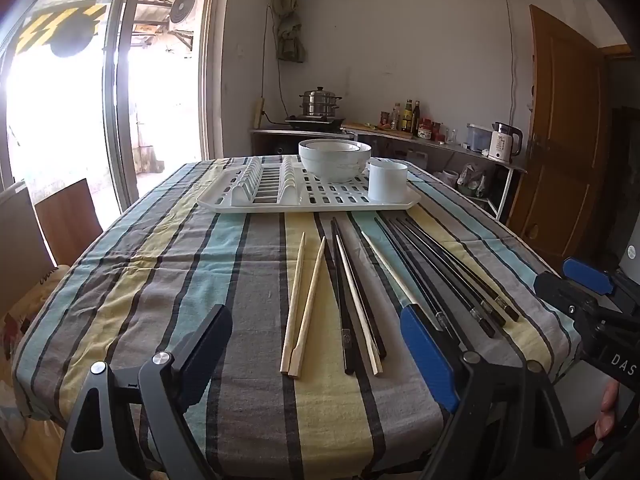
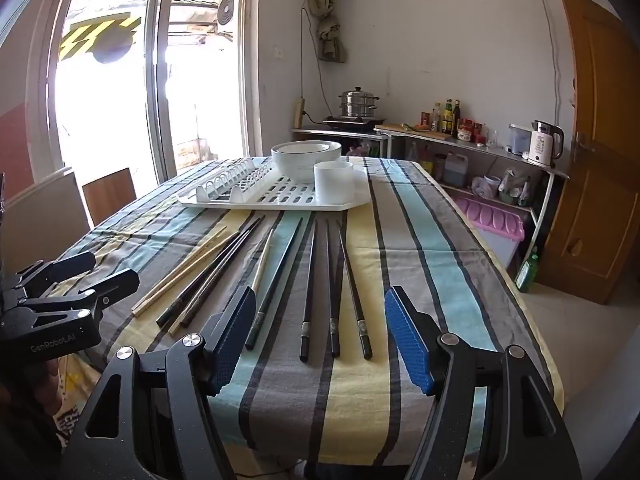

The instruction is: Organize utensils

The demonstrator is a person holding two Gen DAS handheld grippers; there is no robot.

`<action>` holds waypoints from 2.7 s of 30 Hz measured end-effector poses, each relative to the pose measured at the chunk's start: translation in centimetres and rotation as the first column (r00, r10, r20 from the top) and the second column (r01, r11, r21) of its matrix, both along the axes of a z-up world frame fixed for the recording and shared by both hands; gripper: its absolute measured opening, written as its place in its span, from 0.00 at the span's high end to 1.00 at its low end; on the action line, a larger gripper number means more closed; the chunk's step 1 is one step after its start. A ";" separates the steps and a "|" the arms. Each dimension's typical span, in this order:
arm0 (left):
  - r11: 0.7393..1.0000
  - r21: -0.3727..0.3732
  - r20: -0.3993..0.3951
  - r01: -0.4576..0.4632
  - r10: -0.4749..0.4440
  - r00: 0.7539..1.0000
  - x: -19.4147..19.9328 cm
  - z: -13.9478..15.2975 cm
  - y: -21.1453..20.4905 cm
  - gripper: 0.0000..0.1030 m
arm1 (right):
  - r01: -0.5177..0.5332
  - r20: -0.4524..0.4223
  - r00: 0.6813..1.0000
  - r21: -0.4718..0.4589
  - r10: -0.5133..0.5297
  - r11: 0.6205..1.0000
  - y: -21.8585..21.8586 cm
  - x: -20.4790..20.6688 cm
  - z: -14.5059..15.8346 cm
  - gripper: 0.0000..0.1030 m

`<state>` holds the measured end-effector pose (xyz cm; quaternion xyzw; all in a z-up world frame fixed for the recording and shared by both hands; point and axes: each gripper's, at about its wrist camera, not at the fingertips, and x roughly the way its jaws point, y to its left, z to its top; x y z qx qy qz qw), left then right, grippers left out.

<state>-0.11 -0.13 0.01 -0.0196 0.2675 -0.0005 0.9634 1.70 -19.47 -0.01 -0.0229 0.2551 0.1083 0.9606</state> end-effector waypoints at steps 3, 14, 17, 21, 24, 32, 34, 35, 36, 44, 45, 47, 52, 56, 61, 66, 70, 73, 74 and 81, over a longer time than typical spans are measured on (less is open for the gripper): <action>1.000 0.004 0.005 0.006 -0.006 1.000 -0.4 0.1 -0.4 0.16 | -0.001 0.009 1.000 0.003 0.001 1.000 0.0 -0.1 0.2 0.34; 1.000 0.011 -0.024 0.005 -0.005 1.000 -0.1 -0.2 -0.2 0.16 | 0.008 0.004 1.000 0.002 -0.008 1.000 -0.1 -0.3 0.3 0.34; 1.000 0.010 -0.022 0.005 -0.005 1.000 -0.1 -0.1 -0.2 0.16 | 0.007 0.005 1.000 0.000 -0.007 1.000 -0.1 -0.3 0.5 0.34; 1.000 0.010 -0.022 0.005 -0.005 1.000 -0.1 0.0 -0.2 0.16 | 0.005 0.005 1.000 0.001 -0.005 1.000 -0.1 -0.3 0.5 0.34; 1.000 0.012 -0.024 0.004 -0.004 1.000 -0.1 0.1 -0.1 0.16 | 0.003 0.005 1.000 0.000 -0.003 1.000 -0.1 -0.3 0.6 0.34; 1.000 0.012 -0.026 0.006 -0.005 1.000 0.0 0.2 -0.2 0.16 | 0.003 0.006 1.000 0.000 -0.003 1.000 0.0 -0.2 0.6 0.34; 1.000 0.012 -0.027 0.006 -0.005 1.000 0.0 0.2 -0.2 0.16 | 0.003 0.007 1.000 0.000 -0.003 1.000 0.0 -0.2 0.6 0.34; 1.000 0.012 -0.027 0.005 -0.005 1.000 0.0 0.2 -0.3 0.16 | 0.003 0.006 1.000 0.000 -0.003 1.000 0.0 -0.2 0.6 0.34; 1.000 0.013 -0.028 0.005 -0.004 1.000 0.0 0.2 -0.3 0.16 | 0.003 0.007 1.000 0.000 -0.003 1.000 0.0 -0.3 0.6 0.34; 1.000 0.014 -0.026 0.006 -0.006 1.000 0.0 0.3 -0.4 0.16 | 0.003 0.008 1.000 -0.001 -0.003 1.000 0.0 -0.2 0.7 0.34; 1.000 0.013 -0.026 0.007 -0.006 1.000 0.0 0.3 -0.4 0.16 | 0.004 0.009 1.000 -0.001 -0.004 1.000 0.0 -0.2 0.7 0.34; 1.000 0.012 -0.026 0.009 -0.008 1.000 0.0 0.3 -0.4 0.16 | 0.003 0.009 1.000 0.000 -0.003 1.000 0.0 -0.2 0.8 0.34; 1.000 0.013 -0.026 0.008 -0.008 1.000 0.0 0.3 -0.5 0.16 | 0.004 0.009 1.000 0.000 -0.004 1.000 0.0 -0.2 0.8 0.34; 1.000 0.013 -0.026 0.008 -0.008 1.000 0.0 0.3 -0.5 0.16 | 0.004 0.011 1.000 0.000 -0.004 1.000 0.0 -0.3 0.8 0.34; 1.000 0.013 -0.025 0.009 -0.009 1.000 -0.1 0.3 -0.6 0.16 | 0.004 0.012 1.000 0.000 -0.004 1.000 0.0 -0.3 0.9 0.34; 1.000 0.012 -0.025 0.009 -0.008 1.000 -0.1 0.3 -0.6 0.16 | 0.004 0.012 1.000 0.000 -0.004 1.000 0.0 -0.2 0.9 0.34; 1.000 0.013 -0.025 0.009 -0.009 1.000 -0.1 0.3 -0.6 0.16 | 0.003 0.012 1.000 0.001 -0.003 1.000 0.0 -0.2 0.9 0.34; 1.000 0.013 -0.024 0.009 -0.009 1.000 -0.1 0.3 -0.6 0.16 | 0.004 0.012 1.000 0.000 -0.004 1.000 0.0 -0.3 1.0 0.34; 1.000 0.014 -0.025 0.009 -0.008 1.000 -0.1 0.3 -0.6 0.16 | 0.004 0.013 1.000 0.000 -0.004 1.000 0.0 -0.3 1.0 0.34; 1.000 0.012 -0.025 0.010 -0.009 1.000 -0.1 0.3 -0.6 0.16 | 0.003 0.013 1.000 0.001 -0.003 1.000 0.0 -0.3 1.0 0.34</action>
